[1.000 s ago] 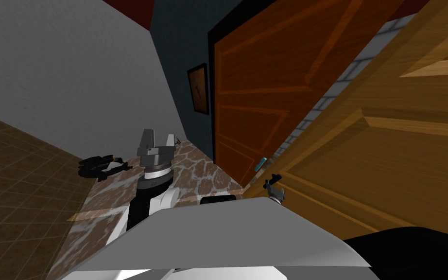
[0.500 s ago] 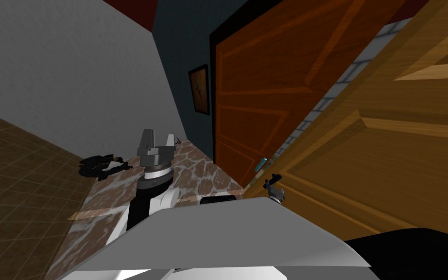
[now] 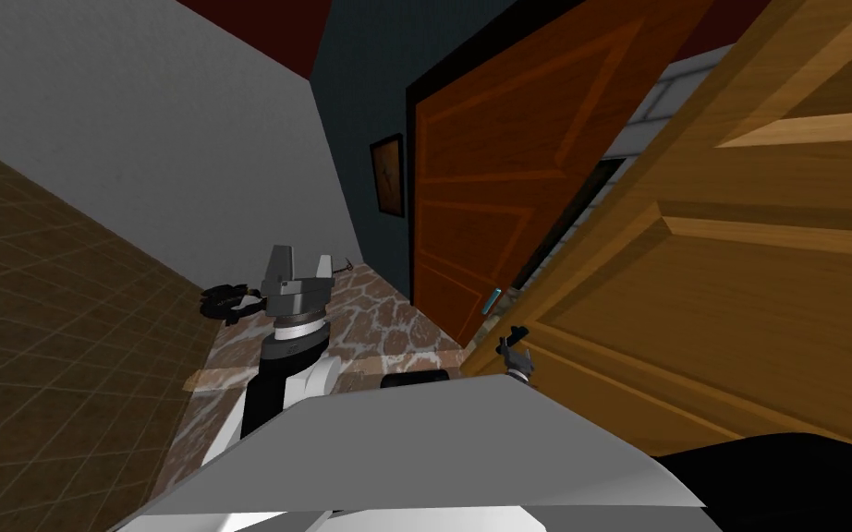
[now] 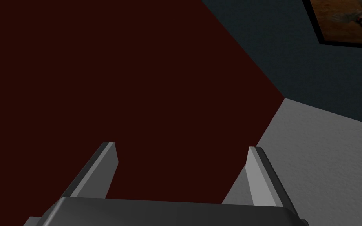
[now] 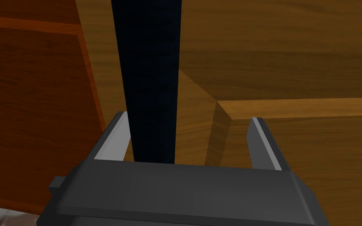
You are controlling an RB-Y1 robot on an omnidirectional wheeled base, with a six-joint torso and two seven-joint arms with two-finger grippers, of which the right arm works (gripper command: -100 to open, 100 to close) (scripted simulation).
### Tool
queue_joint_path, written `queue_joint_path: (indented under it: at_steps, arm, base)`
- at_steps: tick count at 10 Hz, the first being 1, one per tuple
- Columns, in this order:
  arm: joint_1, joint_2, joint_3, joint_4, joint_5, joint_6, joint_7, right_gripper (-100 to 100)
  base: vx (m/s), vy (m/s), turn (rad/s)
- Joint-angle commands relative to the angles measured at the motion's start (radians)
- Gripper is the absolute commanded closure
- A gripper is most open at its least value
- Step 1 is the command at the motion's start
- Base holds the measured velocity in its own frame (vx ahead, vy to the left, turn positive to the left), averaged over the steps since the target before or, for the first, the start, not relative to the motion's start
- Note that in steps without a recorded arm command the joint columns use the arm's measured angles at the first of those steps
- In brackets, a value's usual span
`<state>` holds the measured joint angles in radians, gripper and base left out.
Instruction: Pull the door open
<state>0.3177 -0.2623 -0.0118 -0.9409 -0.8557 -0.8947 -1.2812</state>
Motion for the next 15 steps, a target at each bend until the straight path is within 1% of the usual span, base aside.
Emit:
queue_joint_path:
  at_steps: [1, 2, 5, 6, 7, 8, 15]
  arm:
    - [0.010, -0.026, 0.025, 0.001, 0.015, -0.002, -0.028, 100]
    - [0.008, -0.035, 0.043, -0.007, 0.025, -0.002, -0.040, 100]
    - [0.000, -0.073, 0.117, -0.039, 0.067, -0.003, -0.092, 100]
    - [-0.002, -0.081, 0.134, -0.047, 0.077, -0.003, -0.104, 100]
    - [-0.004, -0.074, 0.126, -0.032, 0.072, -0.009, -0.100, 100]
    - [0.003, -0.081, 0.151, -0.041, 0.086, -0.011, -0.113, 100]
    - [0.035, -0.125, 0.240, -0.085, 0.142, -0.032, -0.160, 100]
  base:
    - [-0.228, -0.017, 0.165]
    - [-0.237, 0.009, 0.171]
    - [-0.256, 0.007, 0.180]
    - [-0.222, 0.010, 0.135]
    - [-0.091, 0.004, 0.047]
    - [-0.178, 0.000, 0.066]
    - [-0.219, 0.002, 0.065]
